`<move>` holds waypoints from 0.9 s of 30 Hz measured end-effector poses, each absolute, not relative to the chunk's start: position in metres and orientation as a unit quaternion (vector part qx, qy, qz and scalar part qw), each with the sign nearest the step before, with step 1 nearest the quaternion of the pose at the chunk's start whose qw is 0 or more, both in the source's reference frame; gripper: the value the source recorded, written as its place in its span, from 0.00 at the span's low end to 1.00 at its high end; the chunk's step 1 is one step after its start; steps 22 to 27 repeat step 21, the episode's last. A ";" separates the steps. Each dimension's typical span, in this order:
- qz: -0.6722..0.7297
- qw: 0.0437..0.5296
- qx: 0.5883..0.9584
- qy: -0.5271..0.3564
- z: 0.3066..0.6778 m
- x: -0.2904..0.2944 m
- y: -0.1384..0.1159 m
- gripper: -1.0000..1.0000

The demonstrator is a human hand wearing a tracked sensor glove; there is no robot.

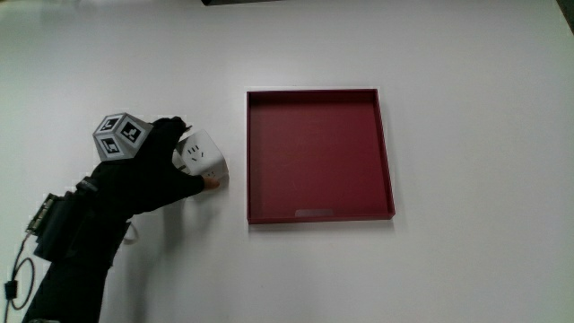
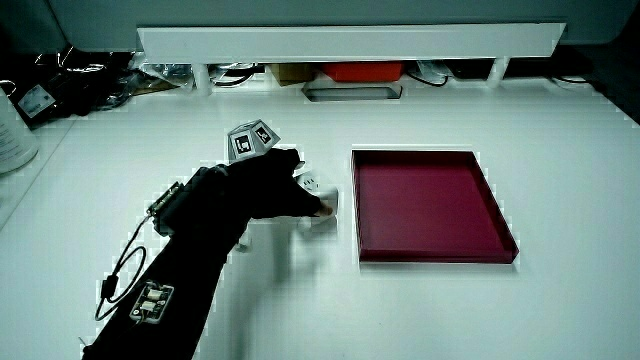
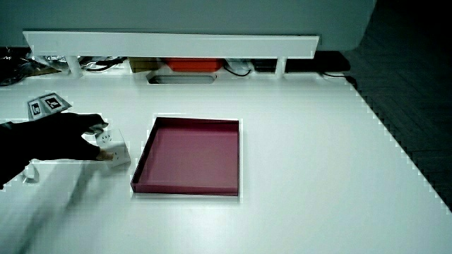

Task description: Place socket

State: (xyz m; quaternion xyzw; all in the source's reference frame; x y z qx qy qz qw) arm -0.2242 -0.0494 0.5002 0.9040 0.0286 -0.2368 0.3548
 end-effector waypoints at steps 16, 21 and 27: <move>-0.103 0.313 0.935 0.128 0.403 -0.215 -0.051 0.00; -0.090 0.307 0.940 0.121 0.374 -0.211 -0.049 0.00; -0.090 0.307 0.940 0.121 0.374 -0.211 -0.049 0.00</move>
